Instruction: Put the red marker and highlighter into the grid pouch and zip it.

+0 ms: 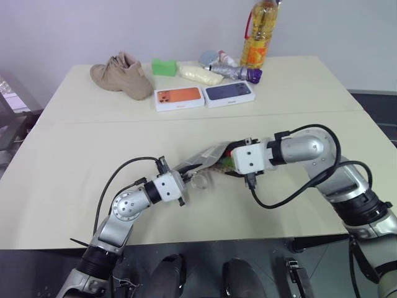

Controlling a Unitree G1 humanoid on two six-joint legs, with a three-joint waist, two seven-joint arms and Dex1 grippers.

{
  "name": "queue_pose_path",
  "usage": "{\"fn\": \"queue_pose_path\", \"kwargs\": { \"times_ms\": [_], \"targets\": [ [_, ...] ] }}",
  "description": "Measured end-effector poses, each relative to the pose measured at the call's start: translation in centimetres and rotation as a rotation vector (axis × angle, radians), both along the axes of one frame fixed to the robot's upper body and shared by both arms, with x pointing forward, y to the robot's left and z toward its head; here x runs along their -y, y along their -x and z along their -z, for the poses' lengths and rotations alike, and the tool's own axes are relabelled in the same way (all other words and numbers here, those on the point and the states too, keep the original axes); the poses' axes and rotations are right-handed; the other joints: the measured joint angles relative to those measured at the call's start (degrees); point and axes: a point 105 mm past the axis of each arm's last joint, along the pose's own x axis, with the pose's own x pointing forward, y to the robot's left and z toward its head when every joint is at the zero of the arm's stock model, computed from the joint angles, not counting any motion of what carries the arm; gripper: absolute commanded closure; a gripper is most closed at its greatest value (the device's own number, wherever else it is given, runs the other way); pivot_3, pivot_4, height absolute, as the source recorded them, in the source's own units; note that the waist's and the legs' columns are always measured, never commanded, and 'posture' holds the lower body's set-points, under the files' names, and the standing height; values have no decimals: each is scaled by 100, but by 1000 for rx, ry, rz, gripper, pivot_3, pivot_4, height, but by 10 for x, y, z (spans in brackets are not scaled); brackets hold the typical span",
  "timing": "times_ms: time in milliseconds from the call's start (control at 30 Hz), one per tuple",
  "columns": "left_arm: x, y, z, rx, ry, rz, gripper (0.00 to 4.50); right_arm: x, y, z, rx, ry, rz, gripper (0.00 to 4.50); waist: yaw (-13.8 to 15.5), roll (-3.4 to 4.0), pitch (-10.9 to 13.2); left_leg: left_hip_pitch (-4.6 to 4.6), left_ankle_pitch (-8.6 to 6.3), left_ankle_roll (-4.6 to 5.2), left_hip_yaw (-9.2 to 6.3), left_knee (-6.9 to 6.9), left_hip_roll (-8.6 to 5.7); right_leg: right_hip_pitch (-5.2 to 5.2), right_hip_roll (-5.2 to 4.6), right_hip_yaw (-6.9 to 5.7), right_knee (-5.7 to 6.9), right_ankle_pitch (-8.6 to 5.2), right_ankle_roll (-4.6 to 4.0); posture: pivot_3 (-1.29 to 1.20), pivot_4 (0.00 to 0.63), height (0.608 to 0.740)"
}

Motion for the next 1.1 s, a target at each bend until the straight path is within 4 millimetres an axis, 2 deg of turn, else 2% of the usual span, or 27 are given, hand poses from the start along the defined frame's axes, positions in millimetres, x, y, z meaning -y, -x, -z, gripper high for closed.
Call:
{"fn": "queue_pose_path", "kwargs": {
  "times_ms": [100, 233, 333, 433, 533, 767, 833, 867, 933, 1067, 1100],
  "targets": [
    [-1, -3, -2, -6, 26, -26, 4500, 9, -3, -13, -23, -100, 64, 220, 13, 0, 0, 0, 0, 0, 0, 1, 0, 2, 0, 0, -1, 0, 0, 0, 150, 739],
    [-4, -13, -10, -22, 123, -96, 4500, 27, -1, -40, -119, -334, 170, 220, 29, -1, 0, 0, 0, 1, -2, 2, 0, 4, 0, -1, -1, 0, 0, 0, 150, 739],
    [-5, -26, -22, -22, 205, -145, 4500, 30, 6, -47, -198, -455, 197, 220, 34, -2, 0, 0, -1, 1, -3, 3, 0, 6, 0, -3, 0, 0, 0, 0, 150, 739],
    [-2, -34, -31, -25, 266, -160, 4500, 22, 10, -40, -296, -566, 219, 220, 26, -2, 0, 1, -1, 2, -2, 3, 0, 5, 0, -3, 0, 0, 0, 0, 150, 739],
    [3, -42, -32, -51, 309, -179, 4500, 5, 10, -29, -389, -697, 250, 220, -2, -2, 0, 1, 0, 1, -2, 3, 0, 4, 1, -4, 3, 0, 0, 0, 150, 739],
    [12, -49, -38, -46, 356, -195, 4500, -32, 4, -15, -475, -854, 305, 220, 9, -2, 0, 0, 0, 0, -3, 5, -3, 3, 0, -4, 3, 0, 0, 0, 150, 739],
    [12, -50, -36, -48, 356, -211, 4500, -37, 5, -13, -486, -856, 305, 735, 13, -2, 0, 0, 0, 1, -3, 6, -4, 3, 0, -4, 3, 0, 0, 0, 150, 739],
    [12, -51, -34, -52, 356, -217, 4500, -39, 6, -13, -489, -856, 301, 1135, 10, -2, 0, 0, 0, 1, -3, 5, -3, 2, 0, -4, 3, 0, 0, 0, 150, 739],
    [13, -52, -32, -55, 353, -222, 4500, -44, 7, -12, -499, -861, 296, 2071, -4, -2, 0, 0, 0, 1, -3, 3, -4, 1, 1, -4, 3, 0, 0, 0, 150, 739],
    [16, -50, -32, -52, 344, -213, 4500, -45, 7, -12, -513, -869, 302, 4276, -3, -2, 0, 0, 0, 1, -3, 4, -3, 1, 1, -4, 3, 0, 0, 0, 150, 739],
    [16, -50, -32, -51, 343, -213, 4500, -45, 7, -12, -515, -868, 301, 4445, -4, -2, 0, 0, 0, 1, -3, 4, -3, 1, 1, -4, 3, 0, 0, 0, 150, 739]
  ]
}}
